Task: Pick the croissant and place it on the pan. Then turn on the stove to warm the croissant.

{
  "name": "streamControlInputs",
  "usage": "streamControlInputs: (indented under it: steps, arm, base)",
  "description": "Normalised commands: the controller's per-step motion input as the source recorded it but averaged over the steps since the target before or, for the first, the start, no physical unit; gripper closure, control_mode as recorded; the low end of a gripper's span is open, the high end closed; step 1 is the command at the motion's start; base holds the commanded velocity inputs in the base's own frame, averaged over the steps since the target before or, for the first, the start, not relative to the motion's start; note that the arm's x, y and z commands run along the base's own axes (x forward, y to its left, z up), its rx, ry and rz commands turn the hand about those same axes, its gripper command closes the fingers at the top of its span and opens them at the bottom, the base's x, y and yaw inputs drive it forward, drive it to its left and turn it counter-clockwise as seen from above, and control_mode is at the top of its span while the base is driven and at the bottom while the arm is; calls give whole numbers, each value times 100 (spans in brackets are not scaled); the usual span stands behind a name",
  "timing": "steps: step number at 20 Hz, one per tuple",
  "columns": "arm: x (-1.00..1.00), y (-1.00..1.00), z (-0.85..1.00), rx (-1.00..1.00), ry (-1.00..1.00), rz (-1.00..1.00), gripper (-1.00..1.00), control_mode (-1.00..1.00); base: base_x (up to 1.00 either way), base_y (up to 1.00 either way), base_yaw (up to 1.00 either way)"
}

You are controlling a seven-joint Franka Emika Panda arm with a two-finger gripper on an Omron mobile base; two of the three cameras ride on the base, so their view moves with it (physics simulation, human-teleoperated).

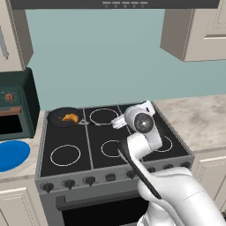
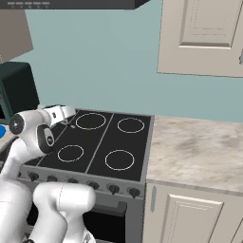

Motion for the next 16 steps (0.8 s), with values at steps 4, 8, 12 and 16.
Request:
streamControlInputs:
  steps: [4,8,12,16]
  arm:
    - [-33,65,0,-7,0,-2,-100,-100]
    - [-39,52,0,-6,0,-4,-100,-100]
    - [-41,38,-4,-3,0,-5,-100,-100]
    - [-43,31,-11,0,0,-4,-100,-100]
  base:
    - [0,0,0]
    - [0,0,0]
    - [0,0,0]
    - [0,0,0]
